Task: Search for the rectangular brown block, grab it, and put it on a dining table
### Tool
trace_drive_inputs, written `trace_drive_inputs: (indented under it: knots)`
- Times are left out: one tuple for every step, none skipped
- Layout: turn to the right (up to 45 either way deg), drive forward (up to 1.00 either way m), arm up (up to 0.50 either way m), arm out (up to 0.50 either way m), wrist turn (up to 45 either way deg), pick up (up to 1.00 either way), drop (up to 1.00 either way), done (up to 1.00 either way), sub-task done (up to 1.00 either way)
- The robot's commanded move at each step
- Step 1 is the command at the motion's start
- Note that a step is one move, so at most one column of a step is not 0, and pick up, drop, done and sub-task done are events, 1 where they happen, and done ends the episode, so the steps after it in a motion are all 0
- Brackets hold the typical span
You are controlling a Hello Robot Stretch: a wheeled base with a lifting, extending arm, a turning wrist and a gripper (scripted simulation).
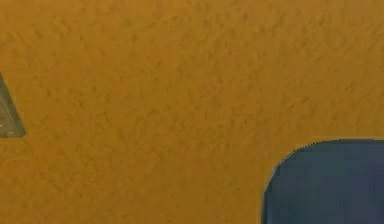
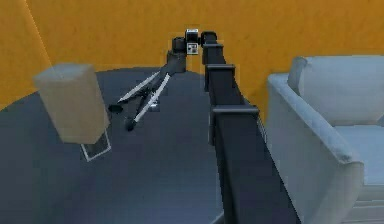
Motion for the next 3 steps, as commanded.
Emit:
trace_drive_inputs:
  knots:
    - [0.0, 0.0, 0.0, 0.0, 39.0, 0.0, 0.0, 0.0, 0.0]
    - [0.0, 0.0, -0.26, 0.0, 0.0, 0.0, 0.0, 0.0, 0.0]
    - [0.0, 0.0, 0.0, 0.0, 0.0, 0.0, 1.0, 0.0, 0.0]
